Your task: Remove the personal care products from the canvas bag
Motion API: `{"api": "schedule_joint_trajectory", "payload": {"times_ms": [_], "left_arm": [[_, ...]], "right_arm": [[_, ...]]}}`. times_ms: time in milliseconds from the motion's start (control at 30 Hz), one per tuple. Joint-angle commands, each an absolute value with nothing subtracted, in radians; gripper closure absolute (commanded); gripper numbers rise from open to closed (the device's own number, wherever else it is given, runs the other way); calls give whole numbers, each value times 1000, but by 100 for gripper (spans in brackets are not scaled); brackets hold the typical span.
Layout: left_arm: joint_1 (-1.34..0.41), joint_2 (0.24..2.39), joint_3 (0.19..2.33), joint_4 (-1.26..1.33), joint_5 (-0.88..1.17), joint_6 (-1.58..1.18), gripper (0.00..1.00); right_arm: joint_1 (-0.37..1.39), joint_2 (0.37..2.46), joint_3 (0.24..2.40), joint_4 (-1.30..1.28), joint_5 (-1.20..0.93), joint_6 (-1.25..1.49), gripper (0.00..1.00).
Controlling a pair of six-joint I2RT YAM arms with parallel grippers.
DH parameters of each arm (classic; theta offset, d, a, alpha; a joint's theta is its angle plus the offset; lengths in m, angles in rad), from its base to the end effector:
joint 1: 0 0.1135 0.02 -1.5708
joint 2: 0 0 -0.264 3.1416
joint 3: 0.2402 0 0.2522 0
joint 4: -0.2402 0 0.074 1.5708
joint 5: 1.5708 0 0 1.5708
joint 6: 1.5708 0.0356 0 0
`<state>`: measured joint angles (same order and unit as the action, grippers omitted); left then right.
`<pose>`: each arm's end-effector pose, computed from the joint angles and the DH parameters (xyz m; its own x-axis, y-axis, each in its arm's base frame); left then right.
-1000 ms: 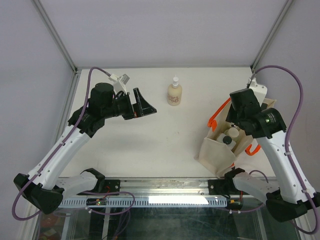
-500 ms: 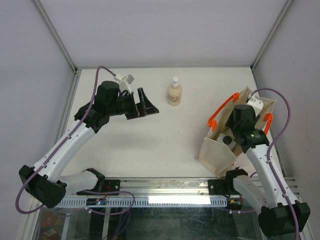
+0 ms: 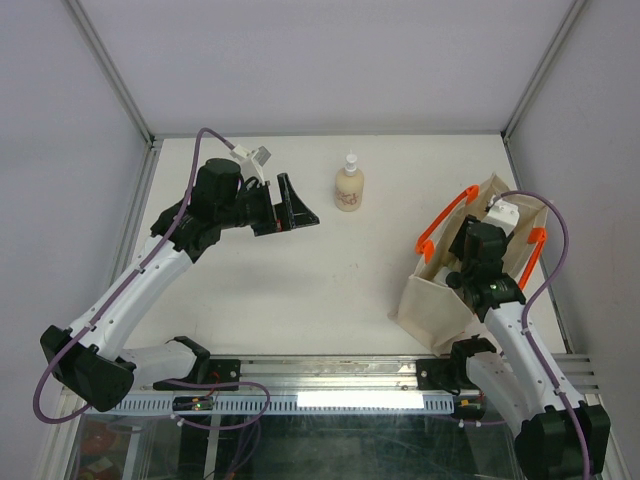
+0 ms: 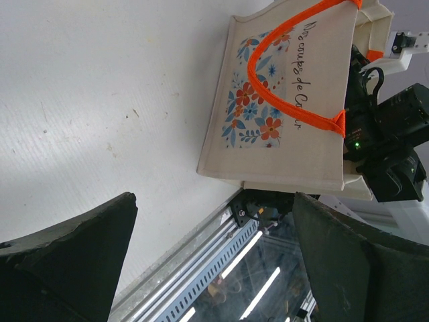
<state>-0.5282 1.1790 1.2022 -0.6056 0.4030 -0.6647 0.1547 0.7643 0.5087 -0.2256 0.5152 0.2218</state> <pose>0.2105 -0.1390 0.3644 -0.8344 -0.1701 -0.5243 0.2945 0.6664 -0.6849 0.1753 0.0096 0.2437 -0.3807 0.1344 -0.9149 0.3908 0.9201 -0.0274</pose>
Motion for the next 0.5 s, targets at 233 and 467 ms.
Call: {"api": "schedule_joint_trajectory", "payload": {"times_ms": [233,467], "left_arm": [[-522,1152,1231,-579,426,-663,1],[-521,1132,1225,-587,417,-663,1]], "right_arm": [[137,780,467,-23,405,18,78],[135,756,585,-127,452,2,100]]}}
